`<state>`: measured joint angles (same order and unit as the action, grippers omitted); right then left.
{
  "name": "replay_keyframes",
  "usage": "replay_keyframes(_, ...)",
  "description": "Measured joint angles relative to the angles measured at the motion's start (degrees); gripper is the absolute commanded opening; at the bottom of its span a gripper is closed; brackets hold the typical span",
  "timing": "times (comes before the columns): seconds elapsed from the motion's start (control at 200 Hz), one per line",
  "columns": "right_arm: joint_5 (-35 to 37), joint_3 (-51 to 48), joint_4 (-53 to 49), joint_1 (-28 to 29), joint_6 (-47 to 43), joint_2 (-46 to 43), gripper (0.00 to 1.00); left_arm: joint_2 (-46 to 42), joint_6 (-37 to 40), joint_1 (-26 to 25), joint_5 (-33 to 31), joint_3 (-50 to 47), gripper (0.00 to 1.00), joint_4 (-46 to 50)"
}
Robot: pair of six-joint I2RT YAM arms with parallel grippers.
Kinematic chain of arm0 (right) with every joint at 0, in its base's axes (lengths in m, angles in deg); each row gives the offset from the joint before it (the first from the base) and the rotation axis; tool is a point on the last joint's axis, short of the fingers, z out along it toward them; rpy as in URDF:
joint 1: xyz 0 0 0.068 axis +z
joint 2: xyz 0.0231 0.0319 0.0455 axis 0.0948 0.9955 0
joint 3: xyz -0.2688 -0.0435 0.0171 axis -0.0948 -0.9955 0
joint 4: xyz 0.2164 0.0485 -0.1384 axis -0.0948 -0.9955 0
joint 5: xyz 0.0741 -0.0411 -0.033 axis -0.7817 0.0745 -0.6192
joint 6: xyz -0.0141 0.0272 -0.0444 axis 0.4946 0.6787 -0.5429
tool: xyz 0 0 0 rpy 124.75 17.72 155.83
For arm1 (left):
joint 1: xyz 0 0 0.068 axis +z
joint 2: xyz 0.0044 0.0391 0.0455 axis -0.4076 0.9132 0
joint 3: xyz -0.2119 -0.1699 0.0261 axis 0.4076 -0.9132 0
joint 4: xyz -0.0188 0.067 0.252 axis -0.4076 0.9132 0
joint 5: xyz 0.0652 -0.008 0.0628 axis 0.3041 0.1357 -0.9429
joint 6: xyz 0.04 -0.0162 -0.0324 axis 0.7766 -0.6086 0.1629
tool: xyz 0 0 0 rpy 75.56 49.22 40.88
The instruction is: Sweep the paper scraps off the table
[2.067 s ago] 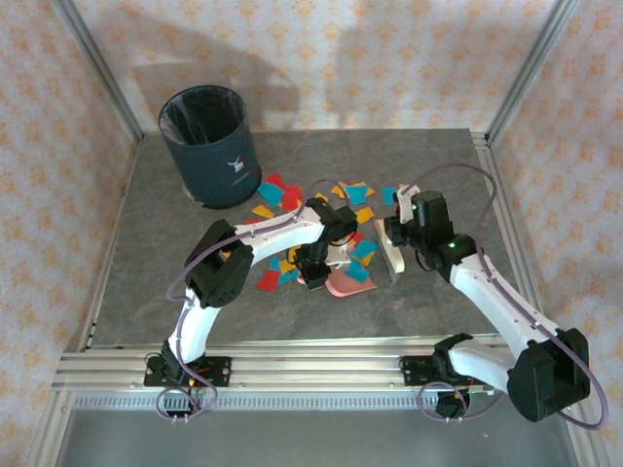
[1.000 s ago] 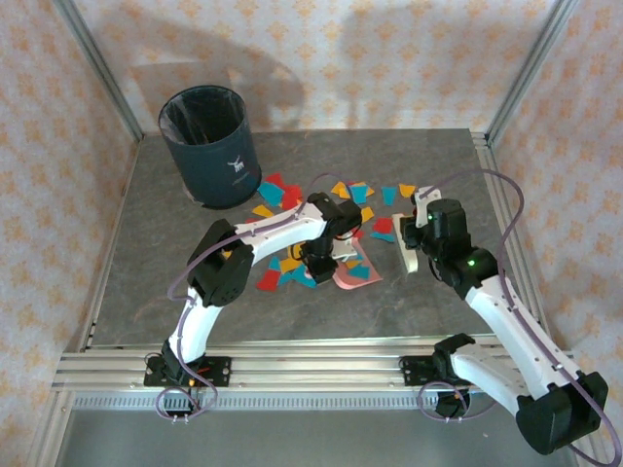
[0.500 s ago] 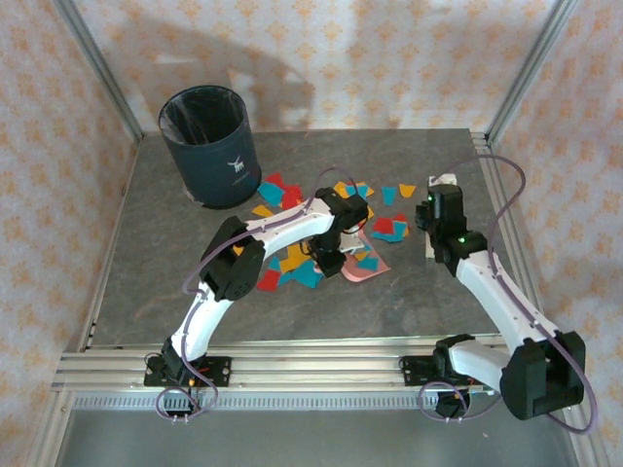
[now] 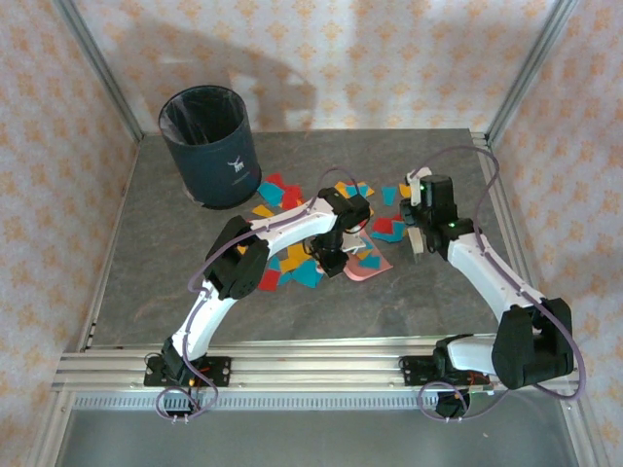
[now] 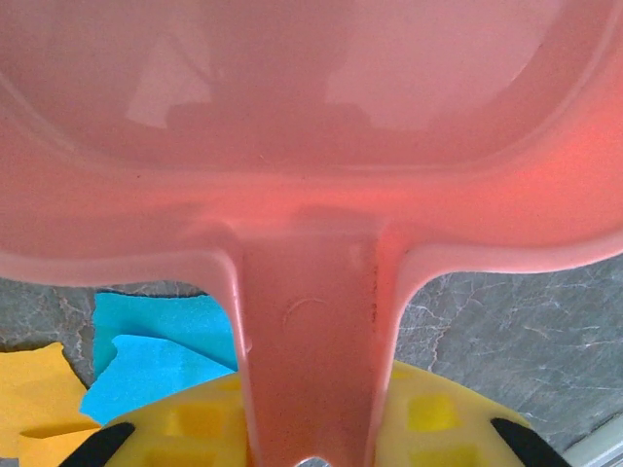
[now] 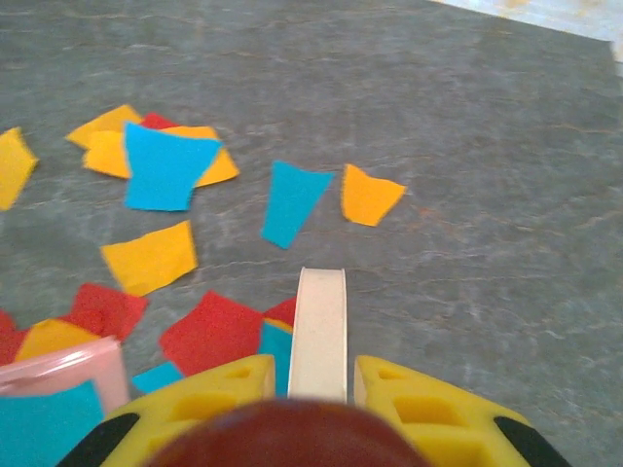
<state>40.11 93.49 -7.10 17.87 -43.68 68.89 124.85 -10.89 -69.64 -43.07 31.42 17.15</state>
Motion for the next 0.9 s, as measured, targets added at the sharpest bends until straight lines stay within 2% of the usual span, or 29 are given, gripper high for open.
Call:
replay_keyframes(0.195, -5.81, 0.76, -4.61, 0.33, -0.87, -1.42, 0.0, 0.02, 0.11, 0.0, 0.15, 0.04, 0.0, 0.13)
replay_keyframes(0.635, -11.13, 0.74, -16.06, 6.54, 0.94, -9.99, 0.0, 0.04, 0.13, 0.0, 0.13, 0.04, 0.0, 0.13)
replay_keyframes(0.901, -9.62, 0.76, -19.8, 6.56, 1.31, -15.06, 0.0, 0.02, 0.13, 0.0, -0.07, -0.11, 0.0, 0.09)
